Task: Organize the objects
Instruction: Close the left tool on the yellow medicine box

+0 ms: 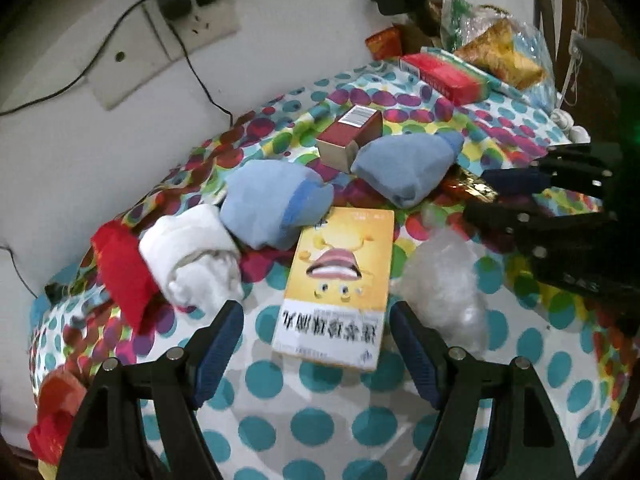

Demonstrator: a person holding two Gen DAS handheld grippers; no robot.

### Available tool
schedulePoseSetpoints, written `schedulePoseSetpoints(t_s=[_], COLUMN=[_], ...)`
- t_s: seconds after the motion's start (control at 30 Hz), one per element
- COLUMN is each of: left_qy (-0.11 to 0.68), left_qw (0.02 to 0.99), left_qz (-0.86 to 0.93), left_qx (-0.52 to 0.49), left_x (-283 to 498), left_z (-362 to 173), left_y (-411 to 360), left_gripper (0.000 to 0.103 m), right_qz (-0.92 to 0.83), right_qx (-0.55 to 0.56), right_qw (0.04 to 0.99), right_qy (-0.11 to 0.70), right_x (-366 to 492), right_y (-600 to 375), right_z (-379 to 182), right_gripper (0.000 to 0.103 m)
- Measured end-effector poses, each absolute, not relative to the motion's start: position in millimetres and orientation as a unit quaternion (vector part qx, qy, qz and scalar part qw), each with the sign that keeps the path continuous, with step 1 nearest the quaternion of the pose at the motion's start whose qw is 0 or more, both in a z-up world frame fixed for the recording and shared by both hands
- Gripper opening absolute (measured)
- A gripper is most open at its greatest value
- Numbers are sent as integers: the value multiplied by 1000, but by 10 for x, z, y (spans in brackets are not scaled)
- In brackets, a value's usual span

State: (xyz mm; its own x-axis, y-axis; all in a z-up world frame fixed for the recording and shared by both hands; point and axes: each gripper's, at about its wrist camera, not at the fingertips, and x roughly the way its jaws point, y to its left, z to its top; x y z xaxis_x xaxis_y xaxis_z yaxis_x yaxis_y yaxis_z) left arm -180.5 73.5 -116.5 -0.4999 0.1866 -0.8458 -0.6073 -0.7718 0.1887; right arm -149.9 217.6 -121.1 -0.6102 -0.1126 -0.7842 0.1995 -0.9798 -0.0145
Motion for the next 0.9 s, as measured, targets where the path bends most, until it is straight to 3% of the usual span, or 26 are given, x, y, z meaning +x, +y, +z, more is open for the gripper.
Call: schedulePoseSetpoints(t_s=[0.4, 0.53, 0.67, 0.77, 0.9], left_qy=[225, 187, 99, 116, 97], left_qw=[233, 235, 237, 225, 199], left_qz=[846, 855, 859, 868, 870], left_qx=[-423, -424, -442, -427, -440], left_x=[-1885, -1918, -2000, -1935, -1978], left_z=[-1266, -1287, -1333, -1324, -1344], left_y=[871, 803, 625, 673, 622], left_gripper=[78, 78, 79, 80, 97], right_qz=[-895, -895, -895, -895, -894], right_qx=[433, 433, 434, 435, 438], right_qw=[91, 93, 92, 86, 80], right_qy=[55, 51, 51, 47, 52], right_x=[-1489, -1491, -1488, -1495, -1503], right_y=[2145, 2160, 2150, 2172, 2167], right_z=[-1221, -1223, -1219, -1222, -1229], right_gripper=[35, 36, 37, 44, 57])
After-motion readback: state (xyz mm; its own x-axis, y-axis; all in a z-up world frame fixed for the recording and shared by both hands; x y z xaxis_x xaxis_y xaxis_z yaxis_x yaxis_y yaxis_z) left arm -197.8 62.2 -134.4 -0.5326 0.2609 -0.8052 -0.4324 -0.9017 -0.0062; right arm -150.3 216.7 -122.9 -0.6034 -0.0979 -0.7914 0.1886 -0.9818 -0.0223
